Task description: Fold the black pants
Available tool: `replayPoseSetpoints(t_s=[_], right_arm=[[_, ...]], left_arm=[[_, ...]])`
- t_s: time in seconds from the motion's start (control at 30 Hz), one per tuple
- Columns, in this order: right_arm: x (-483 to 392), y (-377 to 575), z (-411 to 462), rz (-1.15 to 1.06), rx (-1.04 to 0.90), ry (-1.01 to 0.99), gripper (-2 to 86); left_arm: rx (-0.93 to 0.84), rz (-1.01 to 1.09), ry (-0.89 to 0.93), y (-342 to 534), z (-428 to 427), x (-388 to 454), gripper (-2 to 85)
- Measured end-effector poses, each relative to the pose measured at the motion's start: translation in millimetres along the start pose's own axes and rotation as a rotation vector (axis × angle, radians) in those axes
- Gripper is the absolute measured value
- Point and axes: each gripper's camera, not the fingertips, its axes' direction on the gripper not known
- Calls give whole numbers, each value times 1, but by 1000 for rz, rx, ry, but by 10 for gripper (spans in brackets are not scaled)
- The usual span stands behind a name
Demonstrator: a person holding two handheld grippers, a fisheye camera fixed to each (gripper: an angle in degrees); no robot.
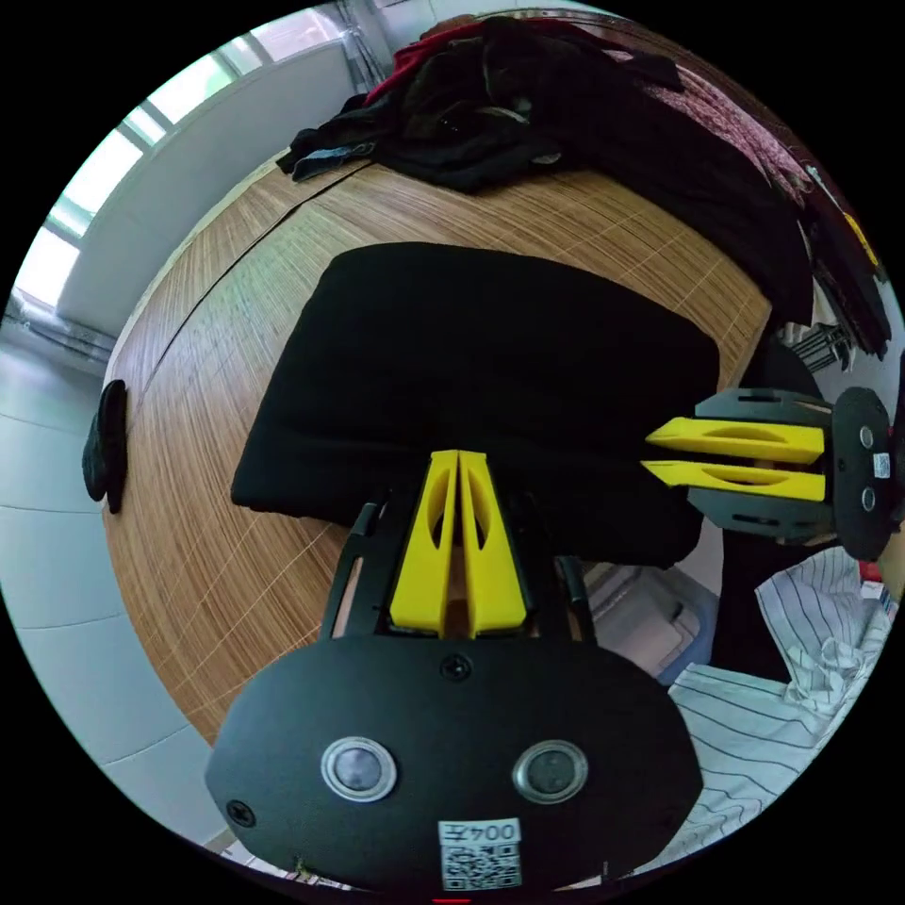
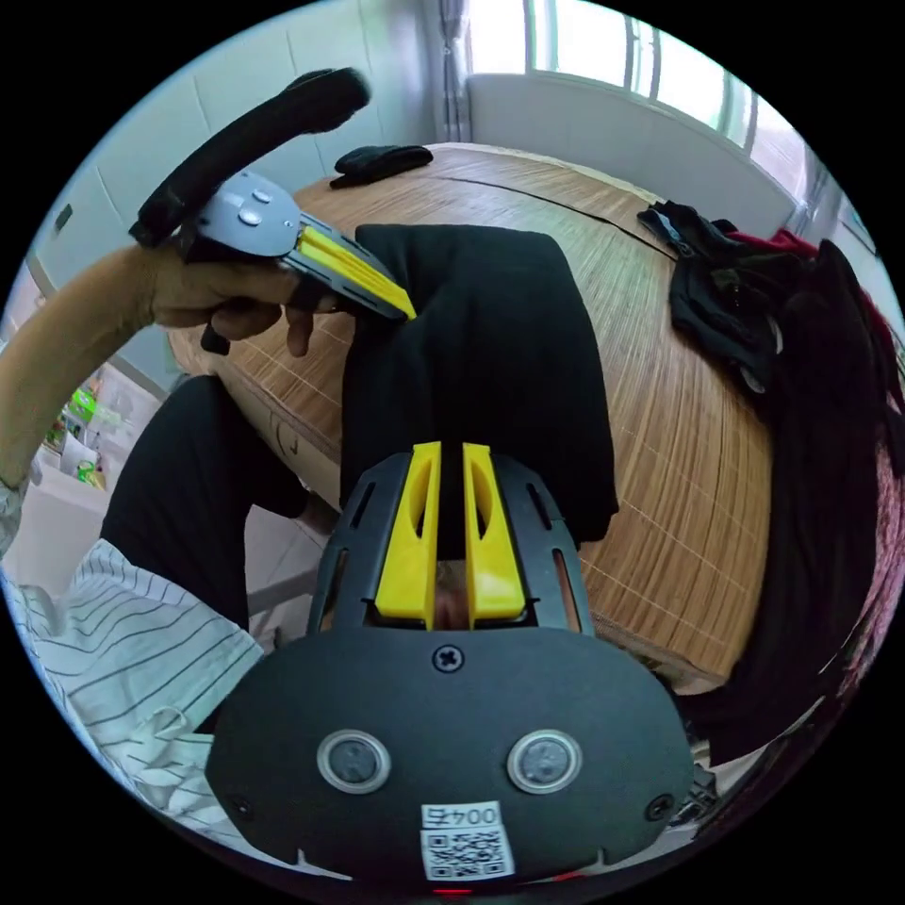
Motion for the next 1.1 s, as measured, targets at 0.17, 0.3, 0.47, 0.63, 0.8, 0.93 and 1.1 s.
replayPoseSetpoints(t_s=[0.17, 0.3, 0.47, 0.63, 0.8, 0.93, 1.1], right_arm=[[-8, -23, 10, -176, -82, 119, 41], [-6, -23, 18, -277, -65, 172, 37], [67, -19, 15, -27, -39, -153, 52], [194, 2, -21, 271, 158, -427, 84], [298, -13, 34, 483, 95, -725, 99], [314, -43, 78, 442, -18, -842, 88], [336, -29, 86, 473, 15, -690, 13]], left_arm=[[-31, -48, 168, -13, -8, -30, 1], [-4, -50, 157, -11, -16, -32, 1], [-28, -32, 118, -13, -27, -31, 0], [-3, -66, 172, -3, -32, -45, 0], [46, -106, 179, 14, -33, -52, 0], [62, -121, 157, 26, -33, -54, 1], [80, -148, 178, 43, -27, -66, 4]])
